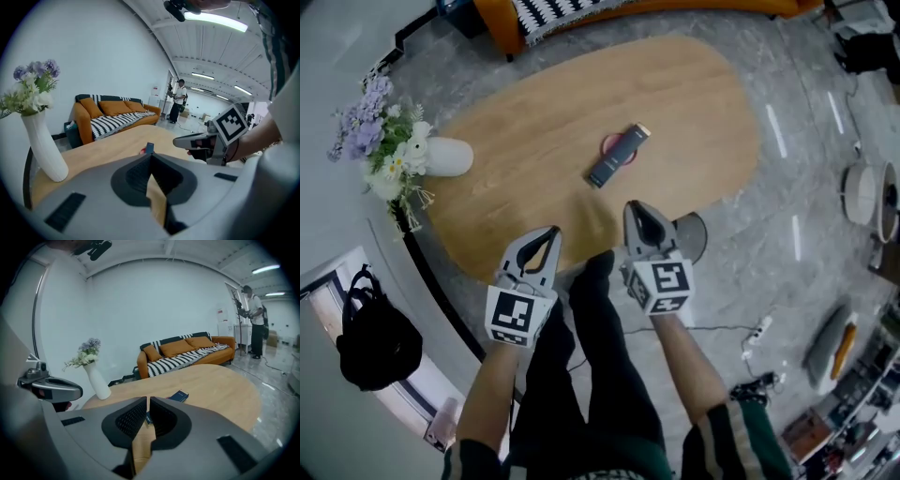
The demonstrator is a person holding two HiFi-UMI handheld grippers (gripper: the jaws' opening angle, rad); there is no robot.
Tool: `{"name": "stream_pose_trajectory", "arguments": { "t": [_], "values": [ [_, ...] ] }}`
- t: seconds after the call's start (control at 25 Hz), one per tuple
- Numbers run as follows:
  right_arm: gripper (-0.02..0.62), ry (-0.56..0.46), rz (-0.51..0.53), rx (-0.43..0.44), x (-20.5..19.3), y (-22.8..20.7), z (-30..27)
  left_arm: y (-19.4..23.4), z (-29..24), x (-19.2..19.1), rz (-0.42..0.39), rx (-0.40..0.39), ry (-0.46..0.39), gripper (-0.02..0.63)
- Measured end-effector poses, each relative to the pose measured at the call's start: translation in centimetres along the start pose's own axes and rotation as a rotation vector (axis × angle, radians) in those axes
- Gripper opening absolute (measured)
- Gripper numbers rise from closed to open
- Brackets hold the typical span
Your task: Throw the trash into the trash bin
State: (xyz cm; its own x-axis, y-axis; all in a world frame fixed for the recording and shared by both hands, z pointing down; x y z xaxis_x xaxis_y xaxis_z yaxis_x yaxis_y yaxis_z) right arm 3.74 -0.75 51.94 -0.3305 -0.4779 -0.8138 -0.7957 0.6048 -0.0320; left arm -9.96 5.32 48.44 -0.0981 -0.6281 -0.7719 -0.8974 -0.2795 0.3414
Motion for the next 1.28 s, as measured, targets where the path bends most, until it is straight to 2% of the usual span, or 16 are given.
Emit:
{"name": "stream_pose_trajectory", "arguments": {
  "t": [0.08,0.16,0.28,0.4,0.52,0.76,1.12,1.28],
  "values": [
    [0.01,-0.012,0.001,-0.006,0.0,-0.1,-1.1,0.6,0.3,0.0,0.009,0.017,-0.007,0.0],
    [0.111,-0.011,-0.002,-0.017,0.2,-0.3,-2.2,1.0,0.5,-0.2,0.018,0.028,-0.004,0.0],
    [0.216,0.009,-0.012,-0.037,0.1,-0.7,-3.8,1.5,0.9,-0.8,0.032,0.041,0.007,0.0],
    [0.265,0.014,-0.048,-0.057,0.3,-1.0,-5.2,1.9,1.3,-1.3,0.057,0.054,0.012,0.0],
    [0.275,0.042,-0.091,-0.091,0.0,-1.5,-6.7,2.3,1.8,-1.7,0.064,0.063,0.018,0.0],
    [0.276,0.139,-0.209,-0.236,-2.3,-4.7,-10.2,3.1,2.7,-2.6,0.107,0.091,0.017,0.0],
    [0.276,0.245,-0.227,-0.307,-3.8,-6.4,-15.1,3.9,3.9,-4.2,0.157,0.124,0.044,0.0],
    [0.276,0.299,-0.2,-0.317,-4.7,-6.5,-16.3,4.7,4.2,-4.5,0.164,0.132,0.047,0.0]
  ]
}}
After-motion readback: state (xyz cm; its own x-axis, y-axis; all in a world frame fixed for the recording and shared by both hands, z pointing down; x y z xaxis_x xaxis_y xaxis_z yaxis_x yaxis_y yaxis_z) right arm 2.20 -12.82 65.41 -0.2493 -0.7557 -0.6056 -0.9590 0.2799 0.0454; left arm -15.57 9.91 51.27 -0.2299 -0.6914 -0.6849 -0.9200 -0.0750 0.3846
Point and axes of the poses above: the fingertips, and each gripper's own axes: z backward along the fingers, y to its left, x out of its top, the point moved 1 cm from there along z, backward along the fingers, and after that the axes turned 12 degrees about z, right-handed, at the moved point
